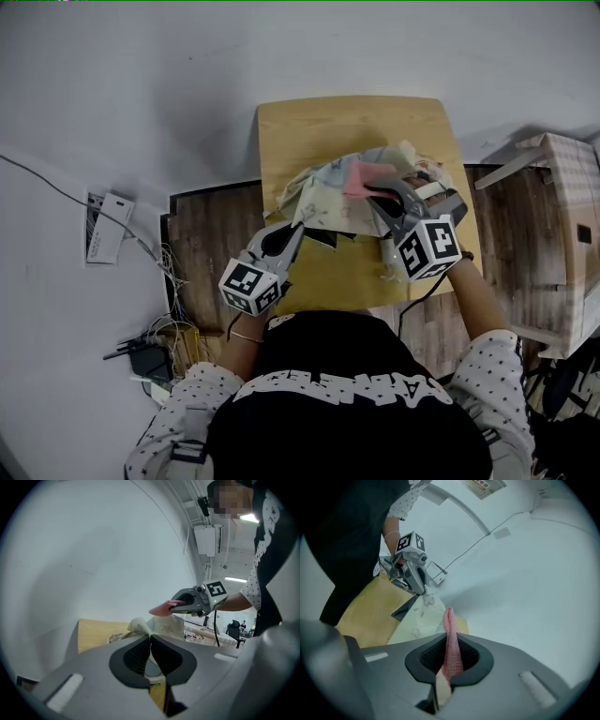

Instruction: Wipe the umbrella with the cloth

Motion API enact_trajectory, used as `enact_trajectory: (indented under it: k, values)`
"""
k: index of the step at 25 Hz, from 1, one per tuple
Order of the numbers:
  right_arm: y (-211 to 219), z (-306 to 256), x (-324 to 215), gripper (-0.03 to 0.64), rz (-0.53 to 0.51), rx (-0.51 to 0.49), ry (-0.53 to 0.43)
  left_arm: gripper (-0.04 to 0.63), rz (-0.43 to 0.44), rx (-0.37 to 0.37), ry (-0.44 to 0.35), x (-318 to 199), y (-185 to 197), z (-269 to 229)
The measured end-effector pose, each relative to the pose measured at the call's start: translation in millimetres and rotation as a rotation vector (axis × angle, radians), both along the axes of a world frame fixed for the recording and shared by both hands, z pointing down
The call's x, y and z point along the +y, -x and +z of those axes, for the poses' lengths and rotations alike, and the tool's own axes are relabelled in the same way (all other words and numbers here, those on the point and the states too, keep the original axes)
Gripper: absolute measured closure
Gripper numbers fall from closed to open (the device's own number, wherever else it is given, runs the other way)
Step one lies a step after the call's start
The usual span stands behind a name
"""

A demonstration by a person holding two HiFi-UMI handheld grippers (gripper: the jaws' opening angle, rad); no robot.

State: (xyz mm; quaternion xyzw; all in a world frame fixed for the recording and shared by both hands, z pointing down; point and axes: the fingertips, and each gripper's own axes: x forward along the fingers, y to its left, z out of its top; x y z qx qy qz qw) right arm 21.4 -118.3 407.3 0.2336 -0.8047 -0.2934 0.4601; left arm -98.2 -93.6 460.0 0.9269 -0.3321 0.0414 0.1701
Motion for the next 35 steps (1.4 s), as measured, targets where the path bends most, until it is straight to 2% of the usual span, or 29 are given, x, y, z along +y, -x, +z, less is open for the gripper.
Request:
enact_trajectory:
  k: [5, 11, 15, 35]
  values:
    - [-4.0, -0.1, -28.5, 0.583, 0.018, 0.076, -0.078, 0.583, 0.000, 0.013, 0.003, -0.4, -0.2, -1.6]
    - [-21.1, 27.0, -41.1, 0.583, 0.051, 0.155, -0.025, 0.583, -0.005, 0.012, 0.005, -1.4, 2.1, -3.6]
    - [-28.9, 40.6, -35.3, 0.583, 0.069, 0.167, 0.023, 0.583, -0.005, 0.032, 0.009, -2.3, 2.6, -4.9]
    - [-51.0, 62.3, 26.0, 0.583, 0.154, 0.032, 0.119, 0.583, -0.003, -0.028, -0.015, -0.7, 2.6, -4.0]
